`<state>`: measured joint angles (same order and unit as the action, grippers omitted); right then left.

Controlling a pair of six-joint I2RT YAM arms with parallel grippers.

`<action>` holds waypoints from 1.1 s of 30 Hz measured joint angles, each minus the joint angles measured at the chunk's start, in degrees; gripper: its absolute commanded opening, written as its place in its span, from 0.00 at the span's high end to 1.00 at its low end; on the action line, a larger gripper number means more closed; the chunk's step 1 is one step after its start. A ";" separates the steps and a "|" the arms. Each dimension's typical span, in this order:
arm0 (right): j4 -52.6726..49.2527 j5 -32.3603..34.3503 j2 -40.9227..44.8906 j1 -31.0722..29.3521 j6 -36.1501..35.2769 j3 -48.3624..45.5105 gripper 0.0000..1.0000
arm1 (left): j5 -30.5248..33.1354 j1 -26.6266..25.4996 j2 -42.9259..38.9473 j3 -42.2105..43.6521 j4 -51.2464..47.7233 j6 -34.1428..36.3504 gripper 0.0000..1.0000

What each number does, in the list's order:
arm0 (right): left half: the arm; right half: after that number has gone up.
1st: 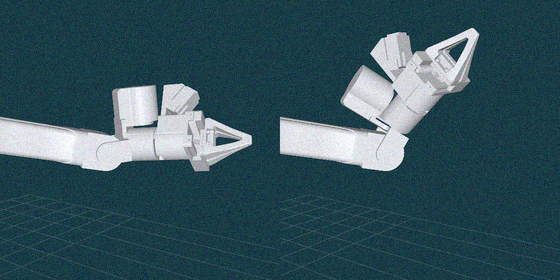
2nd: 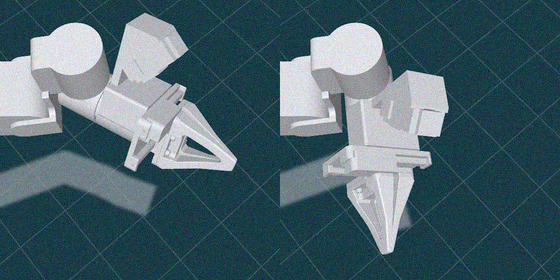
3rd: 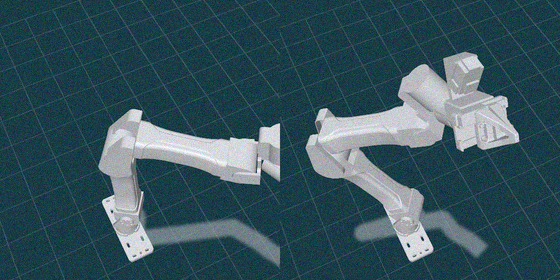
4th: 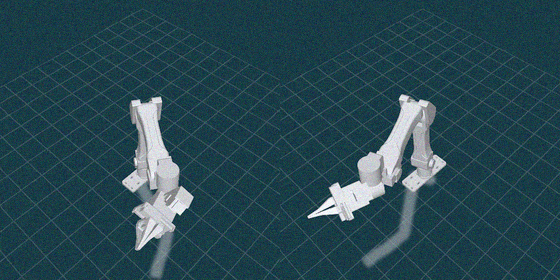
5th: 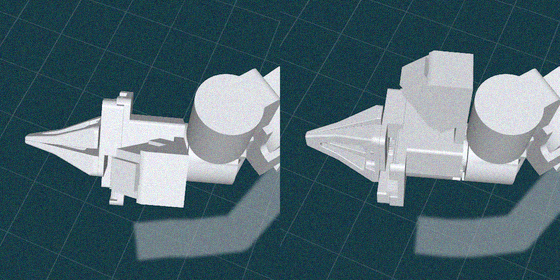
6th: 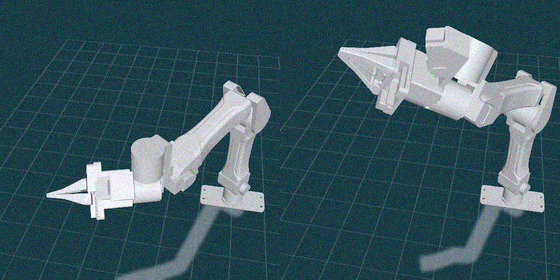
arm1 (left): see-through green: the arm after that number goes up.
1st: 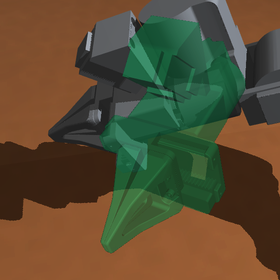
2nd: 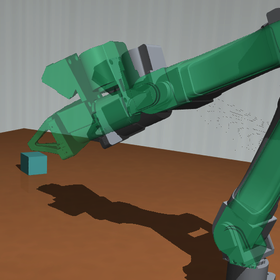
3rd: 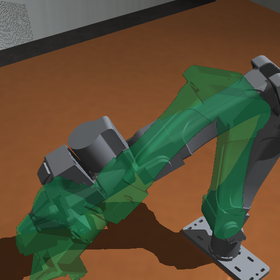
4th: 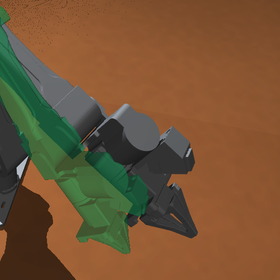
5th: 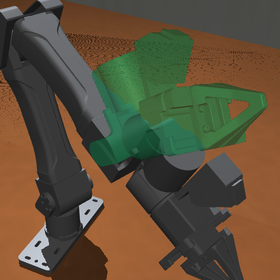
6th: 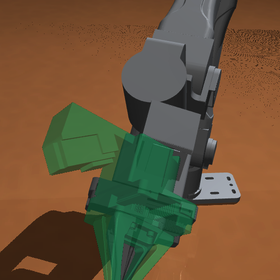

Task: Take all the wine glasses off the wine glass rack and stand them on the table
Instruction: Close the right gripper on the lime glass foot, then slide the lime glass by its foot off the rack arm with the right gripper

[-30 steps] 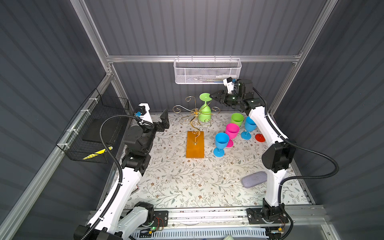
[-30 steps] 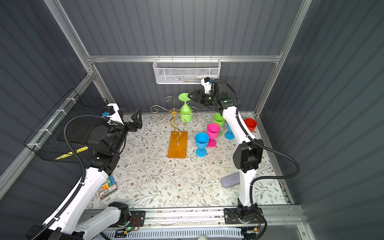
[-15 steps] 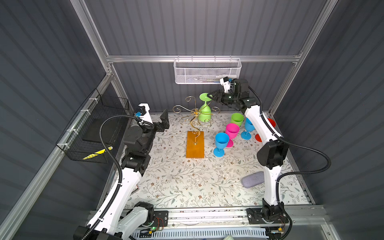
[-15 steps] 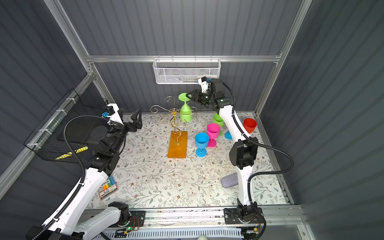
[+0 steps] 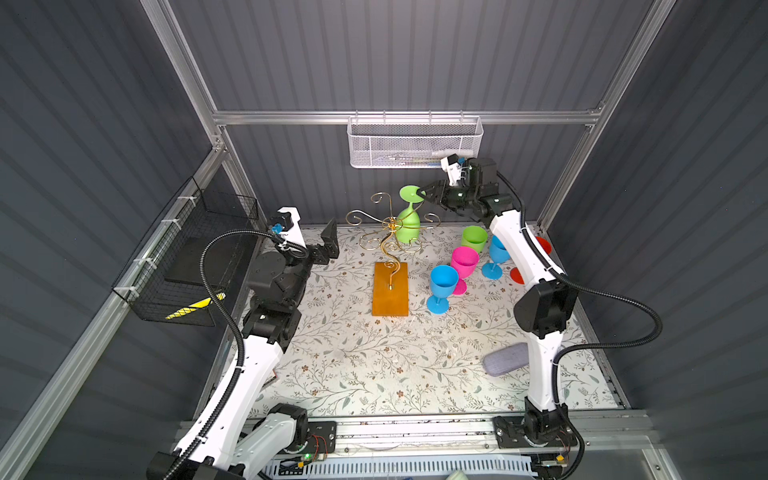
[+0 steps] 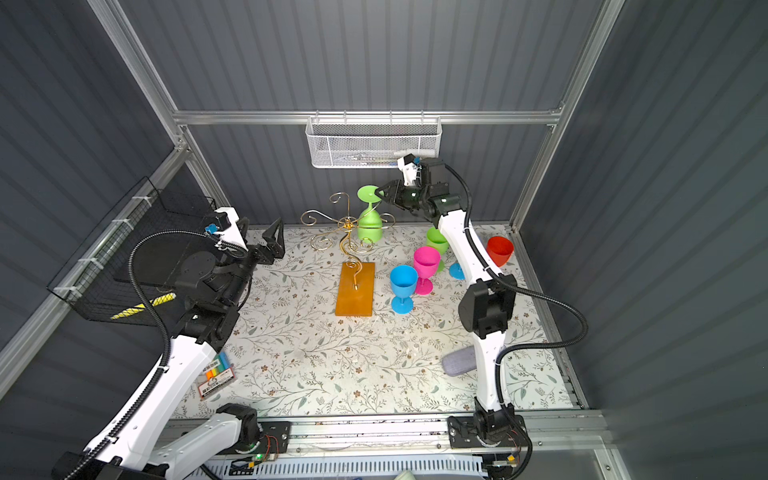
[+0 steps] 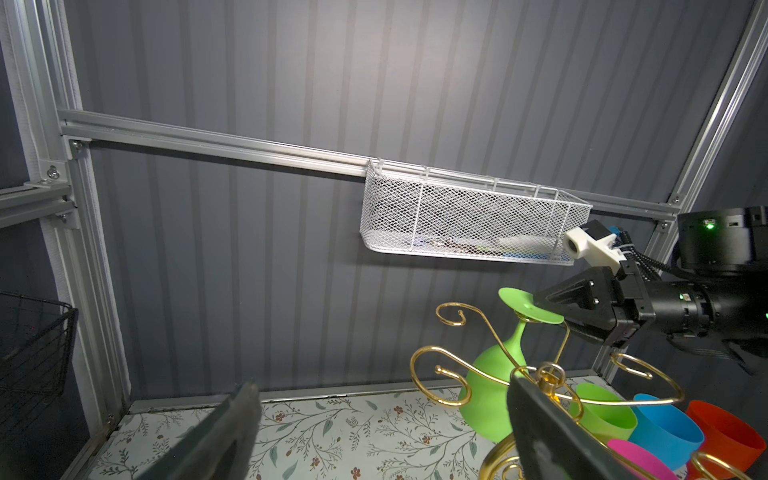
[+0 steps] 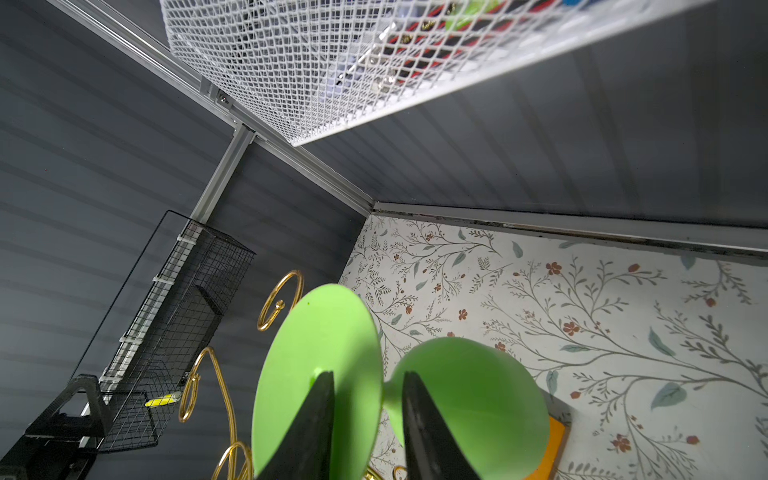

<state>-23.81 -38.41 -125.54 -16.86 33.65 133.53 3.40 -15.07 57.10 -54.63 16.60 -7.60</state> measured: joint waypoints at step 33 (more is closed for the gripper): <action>8.26 -4.02 5.31 1.33 7.76 -7.89 1.00 | -0.63 0.00 -0.98 0.00 -0.44 -0.09 0.06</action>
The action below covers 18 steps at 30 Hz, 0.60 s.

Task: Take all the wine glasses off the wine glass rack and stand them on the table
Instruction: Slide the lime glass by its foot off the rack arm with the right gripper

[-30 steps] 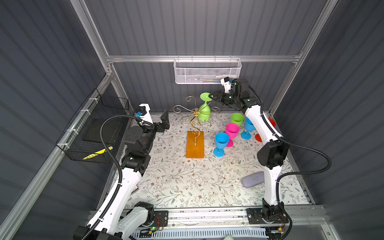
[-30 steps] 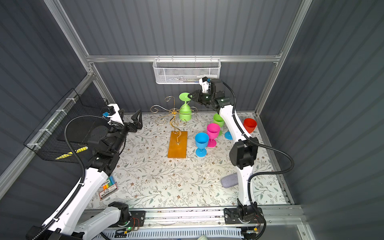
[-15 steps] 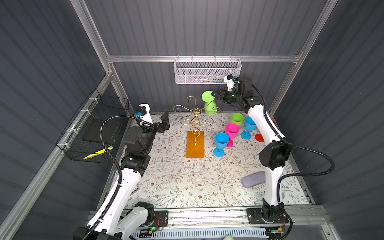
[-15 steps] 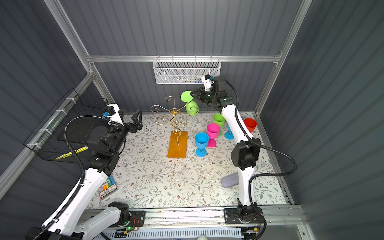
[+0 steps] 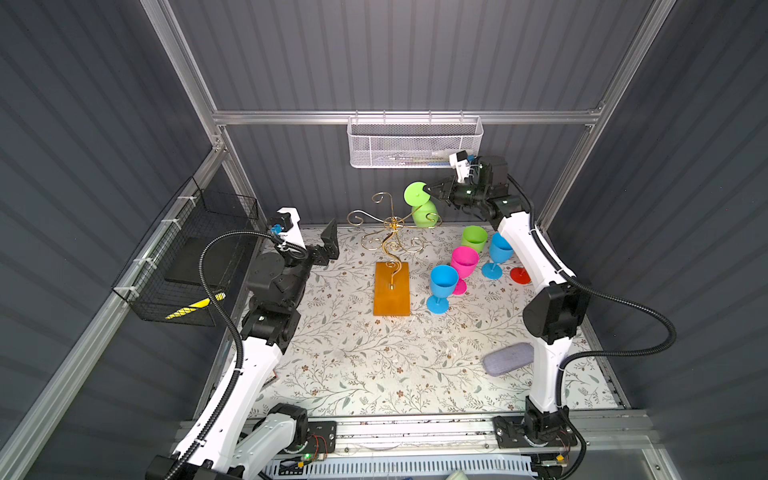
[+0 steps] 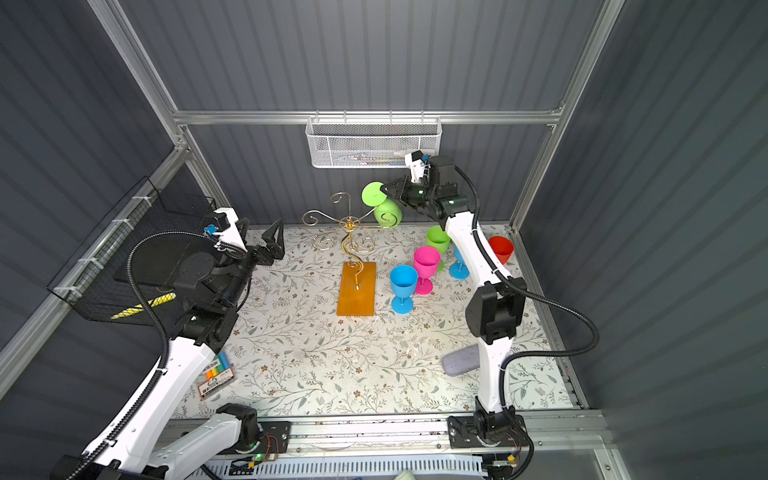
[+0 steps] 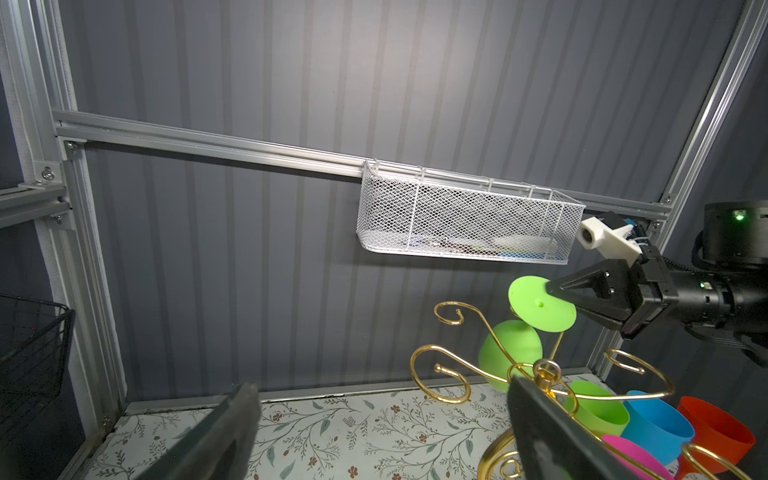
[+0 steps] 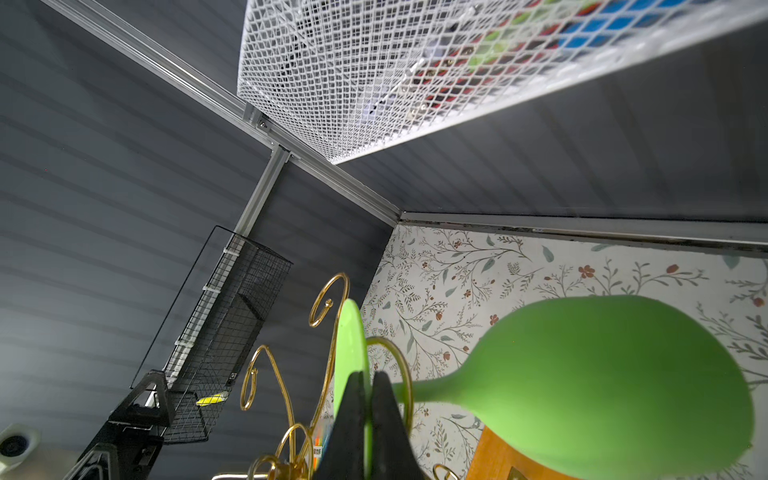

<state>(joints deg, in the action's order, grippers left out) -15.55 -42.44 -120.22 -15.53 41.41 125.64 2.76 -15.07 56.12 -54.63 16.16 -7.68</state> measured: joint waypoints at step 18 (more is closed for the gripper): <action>7.89 -1.40 7.89 0.00 4.87 -11.21 1.00 | 0.00 0.00 -1.16 0.00 -0.39 0.00 0.05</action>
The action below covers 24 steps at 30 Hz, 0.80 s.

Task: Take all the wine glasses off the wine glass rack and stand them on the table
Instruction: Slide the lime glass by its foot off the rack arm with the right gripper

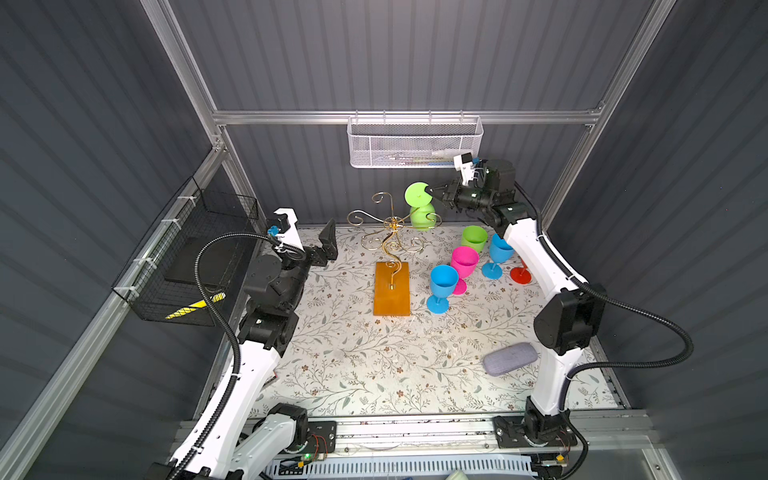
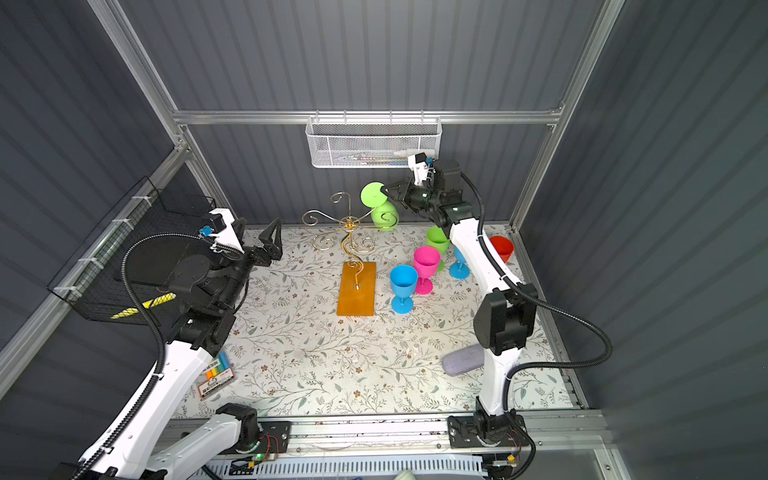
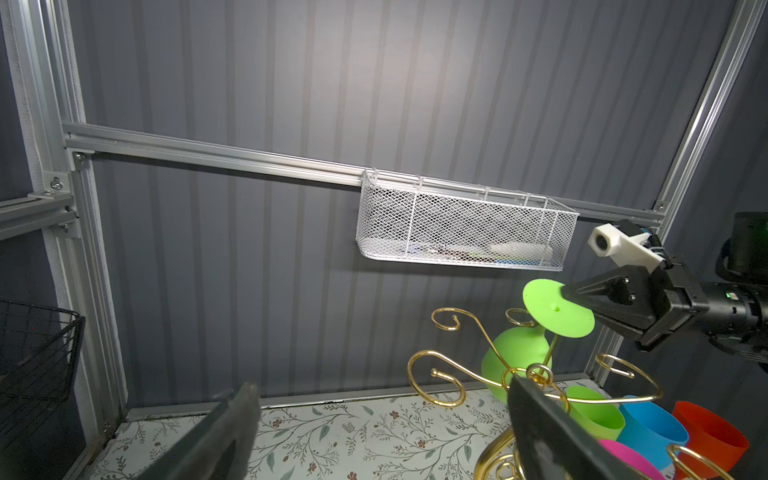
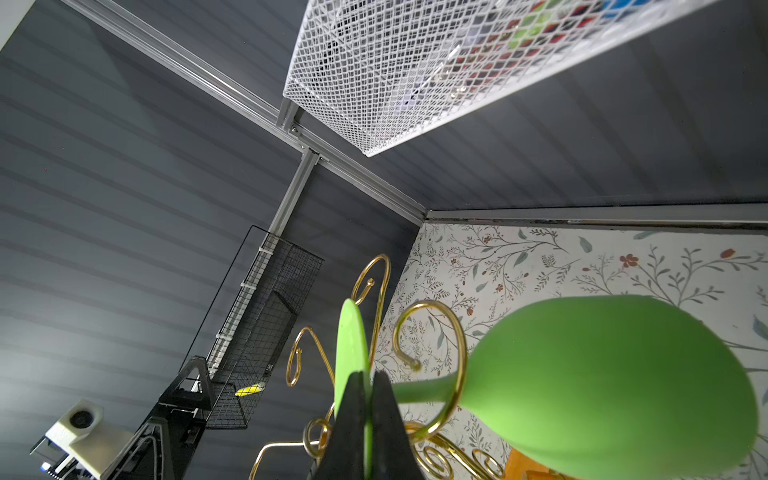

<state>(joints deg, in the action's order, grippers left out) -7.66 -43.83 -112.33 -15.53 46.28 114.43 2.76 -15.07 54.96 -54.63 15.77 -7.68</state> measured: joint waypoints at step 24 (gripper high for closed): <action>2.16 -1.01 -0.57 -3.63 0.70 -1.16 1.00 | -0.02 0.00 0.00 0.00 0.00 -0.02 0.05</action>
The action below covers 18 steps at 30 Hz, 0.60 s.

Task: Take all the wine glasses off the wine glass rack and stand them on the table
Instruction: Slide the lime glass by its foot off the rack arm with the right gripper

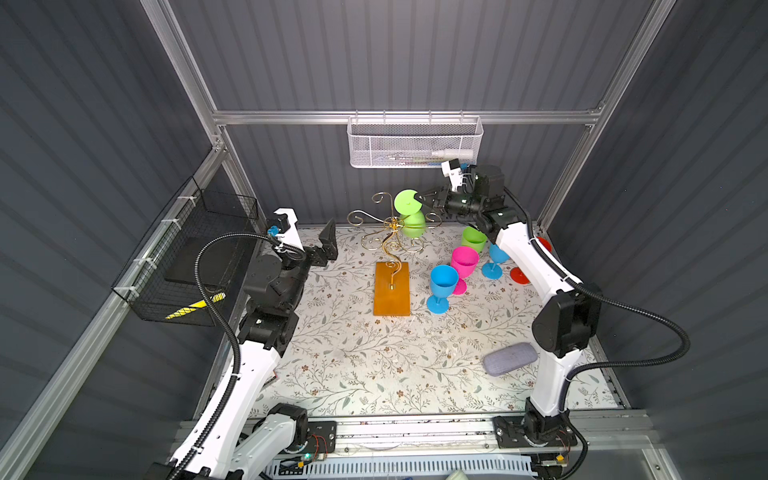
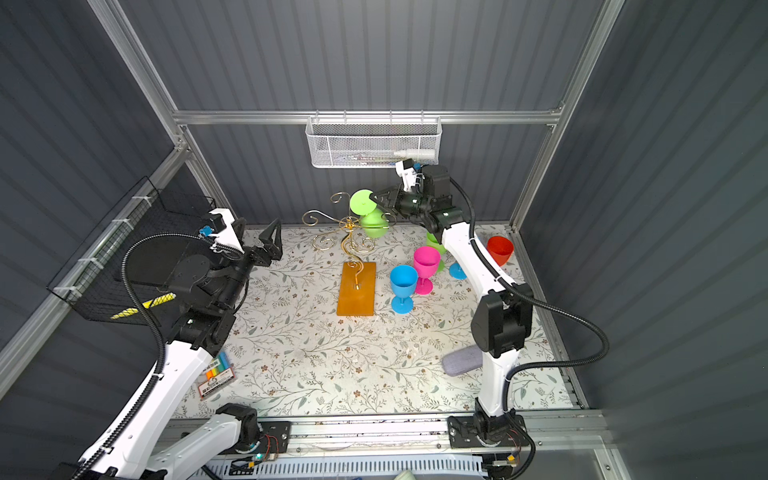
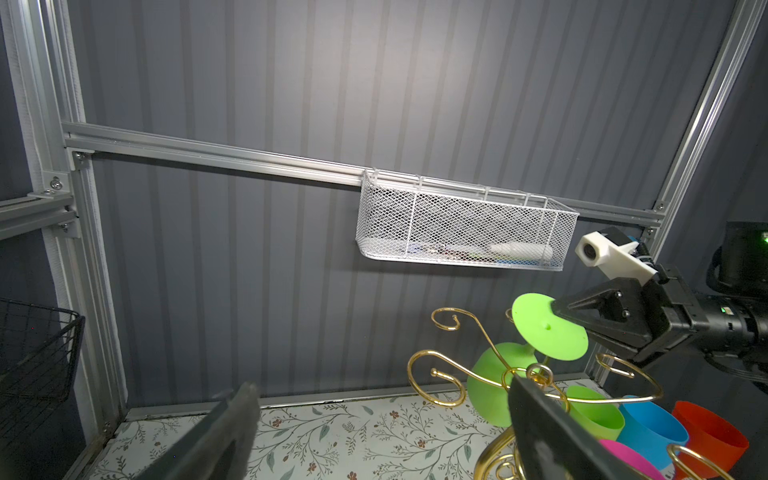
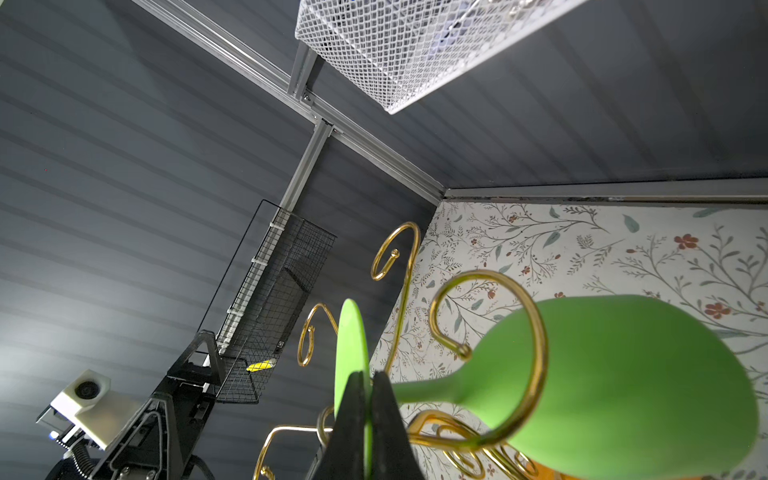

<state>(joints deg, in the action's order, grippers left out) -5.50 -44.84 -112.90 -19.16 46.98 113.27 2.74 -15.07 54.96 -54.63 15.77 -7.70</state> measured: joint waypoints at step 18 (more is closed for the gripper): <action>3.56 3.15 -8.98 -1.62 2.40 9.53 1.00 | 0.02 0.00 -0.26 0.00 -0.42 0.02 0.05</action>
<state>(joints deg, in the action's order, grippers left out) -1.93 -41.69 -121.89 -20.78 49.39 122.80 2.76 -15.07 54.70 -54.63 15.35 -7.68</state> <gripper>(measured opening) 0.057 0.951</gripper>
